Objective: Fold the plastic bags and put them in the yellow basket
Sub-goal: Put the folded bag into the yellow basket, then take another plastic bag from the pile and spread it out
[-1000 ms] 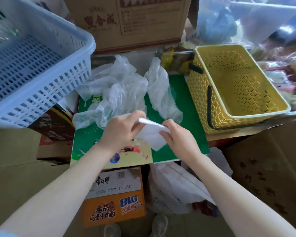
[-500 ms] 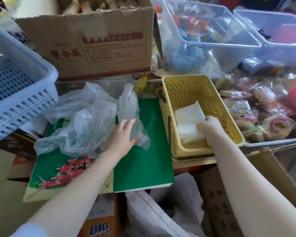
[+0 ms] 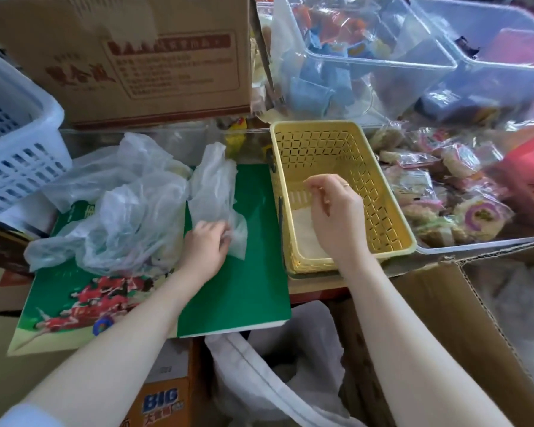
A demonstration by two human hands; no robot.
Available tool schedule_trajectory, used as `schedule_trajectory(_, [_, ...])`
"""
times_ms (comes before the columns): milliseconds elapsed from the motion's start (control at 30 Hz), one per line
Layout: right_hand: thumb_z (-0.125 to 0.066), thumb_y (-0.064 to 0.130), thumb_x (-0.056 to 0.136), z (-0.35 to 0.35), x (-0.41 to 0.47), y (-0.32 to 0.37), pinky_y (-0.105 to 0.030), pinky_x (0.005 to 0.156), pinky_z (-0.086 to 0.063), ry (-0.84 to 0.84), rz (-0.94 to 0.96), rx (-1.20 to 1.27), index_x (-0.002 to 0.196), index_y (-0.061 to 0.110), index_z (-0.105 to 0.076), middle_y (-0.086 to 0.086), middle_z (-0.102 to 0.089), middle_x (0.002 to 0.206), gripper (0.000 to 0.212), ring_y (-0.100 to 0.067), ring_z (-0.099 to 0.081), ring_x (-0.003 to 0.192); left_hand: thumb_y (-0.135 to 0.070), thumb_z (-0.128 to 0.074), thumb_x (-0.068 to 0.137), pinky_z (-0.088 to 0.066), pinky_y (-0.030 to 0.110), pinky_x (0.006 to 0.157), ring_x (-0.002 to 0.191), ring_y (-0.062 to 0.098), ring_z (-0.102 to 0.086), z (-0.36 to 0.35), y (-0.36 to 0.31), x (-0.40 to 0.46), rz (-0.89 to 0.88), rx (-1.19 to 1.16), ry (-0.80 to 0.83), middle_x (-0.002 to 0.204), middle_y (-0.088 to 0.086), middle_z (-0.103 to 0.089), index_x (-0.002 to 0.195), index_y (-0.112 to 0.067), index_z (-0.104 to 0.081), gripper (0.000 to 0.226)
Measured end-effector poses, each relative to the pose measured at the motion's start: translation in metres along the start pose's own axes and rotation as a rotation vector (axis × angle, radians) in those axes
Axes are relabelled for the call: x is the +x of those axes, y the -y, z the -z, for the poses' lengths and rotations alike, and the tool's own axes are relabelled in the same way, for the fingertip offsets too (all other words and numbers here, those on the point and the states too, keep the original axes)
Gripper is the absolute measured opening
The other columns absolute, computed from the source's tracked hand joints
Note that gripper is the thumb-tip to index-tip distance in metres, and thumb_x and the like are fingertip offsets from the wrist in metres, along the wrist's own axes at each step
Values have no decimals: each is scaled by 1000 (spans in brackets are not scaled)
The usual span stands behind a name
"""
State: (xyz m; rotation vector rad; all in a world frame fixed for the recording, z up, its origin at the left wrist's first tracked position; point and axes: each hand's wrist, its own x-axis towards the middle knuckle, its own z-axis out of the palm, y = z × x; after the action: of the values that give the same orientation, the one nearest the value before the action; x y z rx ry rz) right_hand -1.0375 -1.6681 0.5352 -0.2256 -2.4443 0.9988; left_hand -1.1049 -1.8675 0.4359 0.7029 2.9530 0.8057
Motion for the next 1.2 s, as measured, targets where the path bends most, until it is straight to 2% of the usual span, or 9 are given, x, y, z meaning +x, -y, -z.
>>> schedule_trajectory(133, [-54,29,88,-16,-32,39,-23,76,-50,271,195,-12,119,13,-56,1,-58,119,35,-6,-54,95,-31,-51,92,-31,18,53,64,11,-45,58,-25,-28,106,-400,-49,75,-2,-52,91,-20,-54,12])
schedule_trajectory(300, [-68,42,80,-46,-65,72,-26,111,-19,640,242,-98,143,17,-33,2,-43,143,76,-11,-36,129,-50,-51,83,-44,26,61,65,9,-50,112,-24,-60,106,-727,55,73,-6,-52,89,-35,-53,17])
schedule_trajectory(400, [-71,29,80,-66,-78,89,-29,71,-38,649,6,127,102,9,-53,-11,-63,95,35,-16,-50,73,-30,-54,92,-49,22,64,72,10,-56,130,-21,-81,163,-918,10,84,3,-57,98,-30,-55,6])
schedule_trajectory(533, [-65,19,86,-88,-96,120,-32,56,-37,660,-293,414,87,0,-65,-14,-59,67,19,-17,-45,58,-71,-51,74,-46,40,92,101,16,-60,144,17,-116,258,-1098,34,106,-3,-64,106,-40,-56,45])
schedule_trajectory(633, [-60,2,85,-103,-109,145,-24,61,-50,576,-452,609,78,20,-68,6,-69,69,21,-6,-61,63,-55,-74,65,-50,25,83,109,11,-59,146,32,-146,180,-1137,278,115,-9,-63,120,-27,-51,66])
schedule_trajectory(767, [-59,14,89,-131,-133,162,-35,67,-52,512,-496,504,80,18,-69,-6,-72,81,13,-15,-64,70,-10,-69,80,-50,17,69,92,5,-65,148,62,-179,314,-1064,172,95,-15,-70,106,-26,-56,33])
schedule_trajectory(933, [-63,17,87,-141,-154,169,-39,64,-48,431,-708,507,88,-3,-66,-15,-63,79,19,-24,-58,71,-19,-67,80,-47,21,54,62,11,-63,175,123,-209,400,-978,233,69,-7,-66,79,-16,-65,4])
schedule_trajectory(1067, [-70,15,81,-144,-173,162,-27,60,-52,499,-930,552,93,1,-68,-13,-67,84,18,-21,-63,62,-33,-56,89,-41,28,61,64,19,-56,190,159,-219,471,-1026,226,71,9,-63,71,-13,-70,30])
schedule_trajectory(1200, [-62,20,84,-161,-190,191,-33,102,-36,289,-393,-7,133,18,-48,-4,-46,129,51,-16,-44,116,-30,-37,99,-47,26,72,82,18,-63,192,165,-219,506,-1023,236,89,5,-69,94,-4,-65,39])
